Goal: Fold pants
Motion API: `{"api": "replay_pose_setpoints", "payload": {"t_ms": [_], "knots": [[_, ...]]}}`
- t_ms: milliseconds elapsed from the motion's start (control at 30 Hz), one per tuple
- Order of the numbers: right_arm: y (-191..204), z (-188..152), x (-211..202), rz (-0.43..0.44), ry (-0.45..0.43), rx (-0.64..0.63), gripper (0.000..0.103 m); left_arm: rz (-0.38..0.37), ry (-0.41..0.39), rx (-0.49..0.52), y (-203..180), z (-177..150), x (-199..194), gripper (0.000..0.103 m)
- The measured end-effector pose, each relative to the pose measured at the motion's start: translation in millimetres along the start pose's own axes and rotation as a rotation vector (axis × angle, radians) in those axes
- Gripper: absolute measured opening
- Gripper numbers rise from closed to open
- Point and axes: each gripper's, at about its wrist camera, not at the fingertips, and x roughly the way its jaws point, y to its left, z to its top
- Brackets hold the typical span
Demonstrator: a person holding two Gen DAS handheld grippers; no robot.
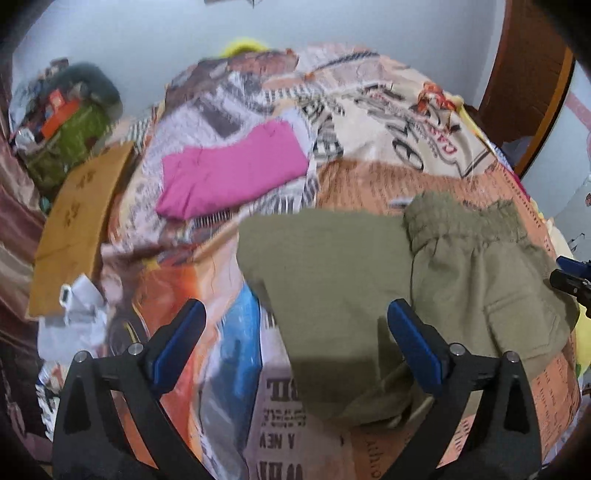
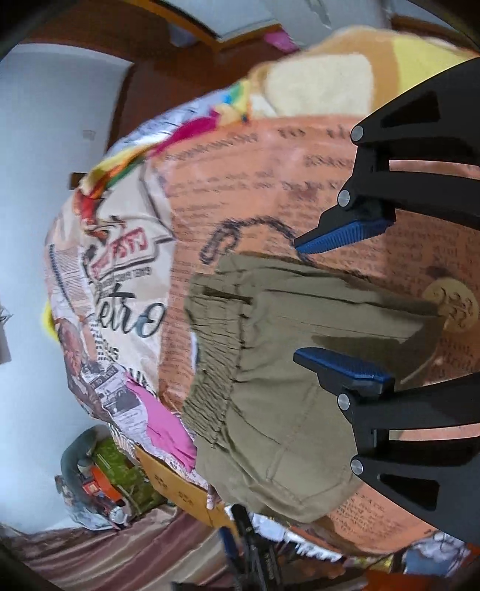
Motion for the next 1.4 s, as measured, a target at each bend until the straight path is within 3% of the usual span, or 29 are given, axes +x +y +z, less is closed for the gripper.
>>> {"api": "replay_pose_setpoints", "payload": {"t_ms": [167, 367, 467, 500, 567, 700, 800, 833, 1033, 1133, 1400], "knots": [[-10.2, -4.3, 15.5, 0.059, 0.037, 0.071, 0.057, -0.034, 0.102, -0.024, -2.1, -10.7, 27.8, 0.1], [-17.5, 0.0, 32.9, 0.145, 0.062, 0.114, 0.058, -0.151, 0.16, -0.136, 9.8, -4.1, 45.5, 0.1], [-19.9, 3.1, 40.9, 0.183, 0.059, 0.131, 0.06, -0.177, 0.163, -0.14, 10.1, 2.0, 50.6, 0.098], [-20.6, 4.5, 42.7, 0.192, 0.058, 0.134, 0.058, -0.185, 0.161, -0.137, 9.2, 3.5, 51.2, 0.095], [-22.4, 6.2, 45.0, 0.21, 0.054, 0.143, 0.054, -0.214, 0.155, -0.132, 6.6, 7.2, 52.1, 0.078], [-29.5, 5.8, 47.6, 0.243, 0.033, 0.181, 0.04, -0.234, 0.148, -0.147, 2.0, 15.2, 56.8, 0.064], [-32.7, 7.1, 47.2, 0.256, 0.024, 0.202, 0.03, -0.242, 0.15, -0.161, -0.4, 22.2, 60.2, 0.048], [-33.2, 7.6, 45.9, 0.248, 0.015, 0.204, 0.023, -0.232, 0.146, -0.158, -2.1, 24.3, 59.5, 0.041], [-25.2, 13.1, 34.3, 0.212, -0.03, 0.144, 0.012, -0.121, 0.101, -0.071, -19.5, 31.8, 48.5, 0.016], [-19.2, 18.9, 24.7, 0.195, -0.065, 0.111, 0.01, -0.114, 0.076, -0.064, -16.7, 34.2, 39.3, 0.007], [0.2, 43.0, 7.5, 0.167, -0.125, 0.044, 0.009, -0.108, -0.011, -0.061, -5.9, 45.5, 5.6, 0.003]]}}
